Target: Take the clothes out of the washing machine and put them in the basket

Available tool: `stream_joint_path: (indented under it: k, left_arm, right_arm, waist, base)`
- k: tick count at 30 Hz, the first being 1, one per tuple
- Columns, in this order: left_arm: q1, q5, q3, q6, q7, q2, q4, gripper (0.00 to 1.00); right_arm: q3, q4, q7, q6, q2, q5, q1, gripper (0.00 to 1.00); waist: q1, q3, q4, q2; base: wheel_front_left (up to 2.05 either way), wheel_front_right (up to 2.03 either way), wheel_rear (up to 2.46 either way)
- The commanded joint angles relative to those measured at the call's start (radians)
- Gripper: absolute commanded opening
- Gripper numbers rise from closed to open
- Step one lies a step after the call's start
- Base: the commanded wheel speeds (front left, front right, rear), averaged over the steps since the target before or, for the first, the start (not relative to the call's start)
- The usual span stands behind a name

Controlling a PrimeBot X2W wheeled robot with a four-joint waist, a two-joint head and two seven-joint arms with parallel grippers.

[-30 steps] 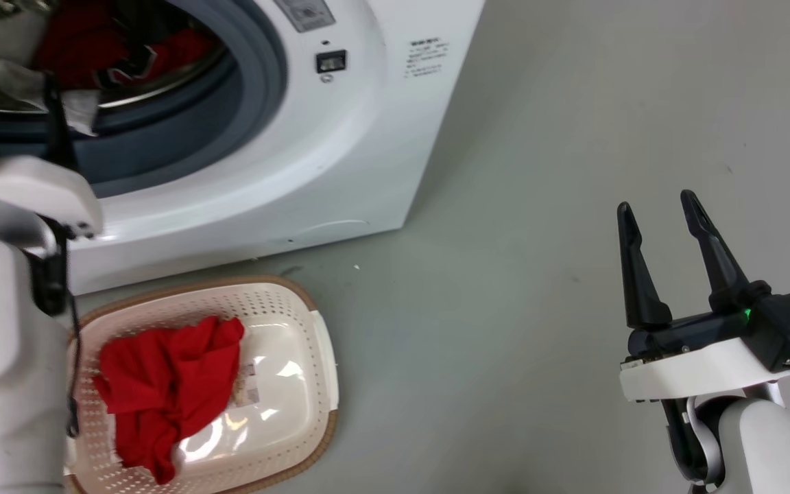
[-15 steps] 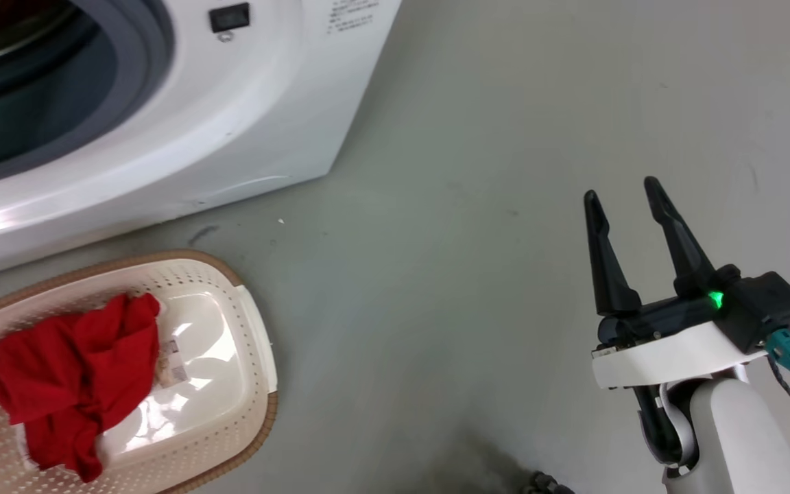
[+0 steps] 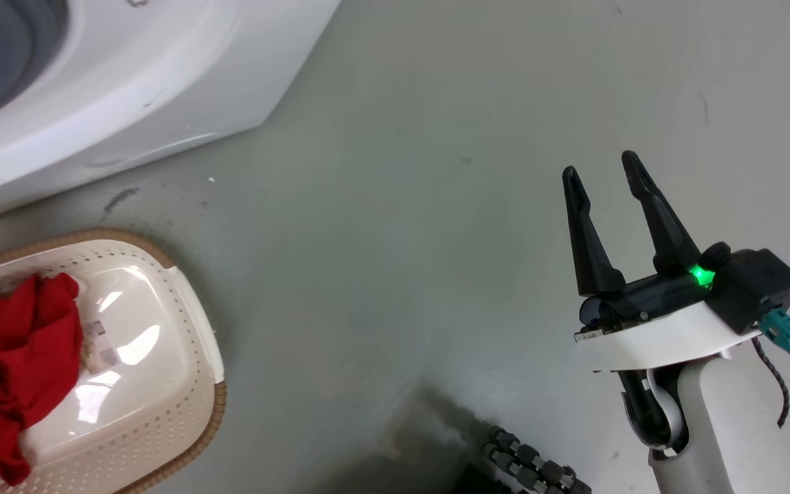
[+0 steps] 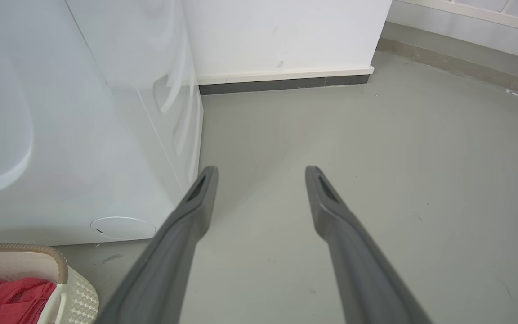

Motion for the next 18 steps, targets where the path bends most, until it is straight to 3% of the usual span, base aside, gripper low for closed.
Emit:
stream_joint_path:
  k: [1,10,18]
  left_arm:
    - [-0.016,-0.003,-0.008,-0.003,0.035,0.030,-0.004,1.00]
    - [0.023,-0.085,-0.069,-0.006,0.231,0.160,-0.040,1.00]
    - [0.069,-0.153,-0.064,-0.002,0.389,0.195,-0.070,1.00]
  right_arm:
    - [0.006,-0.007,-0.002,-0.001,0.001,0.007,-0.021,1.00]
    - [0.028,-0.015,-0.002,-0.001,0.001,0.041,-0.029,1.00]
    - [0.018,-0.023,-0.002,-0.001,0.001,0.046,-0.024,1.00]
  waist:
    - [-0.0001,0.028,-0.025,-0.0001]
    - [-0.0001,0.077,-0.062,-0.0001]
    - [-0.0001,0.099,-0.062,-0.0001]
  base:
    - [0.00,0.00,0.00]
    - [0.00,0.00,0.00]
    - [0.00,0.00,0.00]
